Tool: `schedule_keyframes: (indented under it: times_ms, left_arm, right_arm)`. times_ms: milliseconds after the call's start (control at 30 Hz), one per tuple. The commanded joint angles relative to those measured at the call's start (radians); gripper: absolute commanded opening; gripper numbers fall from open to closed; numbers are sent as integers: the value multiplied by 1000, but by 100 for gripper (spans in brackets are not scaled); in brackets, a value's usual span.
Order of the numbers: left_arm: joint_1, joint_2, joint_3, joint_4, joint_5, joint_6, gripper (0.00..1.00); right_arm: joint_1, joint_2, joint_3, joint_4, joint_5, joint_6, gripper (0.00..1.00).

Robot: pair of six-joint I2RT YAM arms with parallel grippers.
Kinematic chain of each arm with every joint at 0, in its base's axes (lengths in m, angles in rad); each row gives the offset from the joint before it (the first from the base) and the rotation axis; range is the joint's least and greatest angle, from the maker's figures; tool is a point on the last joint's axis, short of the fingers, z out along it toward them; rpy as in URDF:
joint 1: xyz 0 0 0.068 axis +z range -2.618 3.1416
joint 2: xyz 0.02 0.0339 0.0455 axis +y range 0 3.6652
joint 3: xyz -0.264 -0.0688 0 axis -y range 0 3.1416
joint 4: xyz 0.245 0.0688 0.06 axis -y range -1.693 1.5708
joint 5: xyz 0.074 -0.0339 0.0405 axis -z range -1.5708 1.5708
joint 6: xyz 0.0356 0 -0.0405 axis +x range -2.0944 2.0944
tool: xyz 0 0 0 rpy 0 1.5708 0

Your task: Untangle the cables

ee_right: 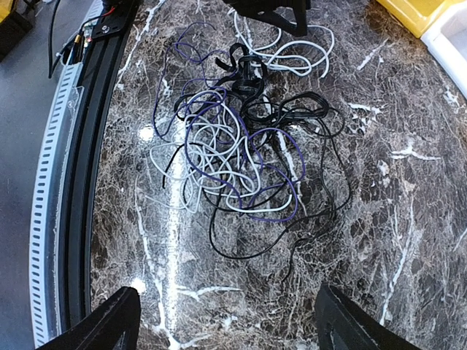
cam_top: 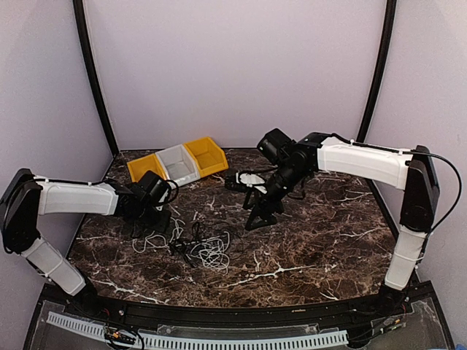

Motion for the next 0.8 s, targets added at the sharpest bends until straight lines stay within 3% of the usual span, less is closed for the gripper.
schedule_keyframes:
  times_ms: [0,233,400,533,767]
  left_arm:
    - [12,68,55,47,-24,184,47]
    - [23,157,80,106,-69,267,41]
    - [23,163,74,155,-74,286,13]
    - [22,109,69,153,-120,284,0]
    - [22,-138,179,20,-189,275,0]
  right_arm:
    - [-4,2,-14,12,-26,-12,84]
    - [-4,2,-18,11,-33,-16,84]
    - [-4,6,-21,9,-40,-19,84]
    - [-4,4,-23,10,-45,-19,83]
    - [-4,9,-28,12,-46,-19,83]
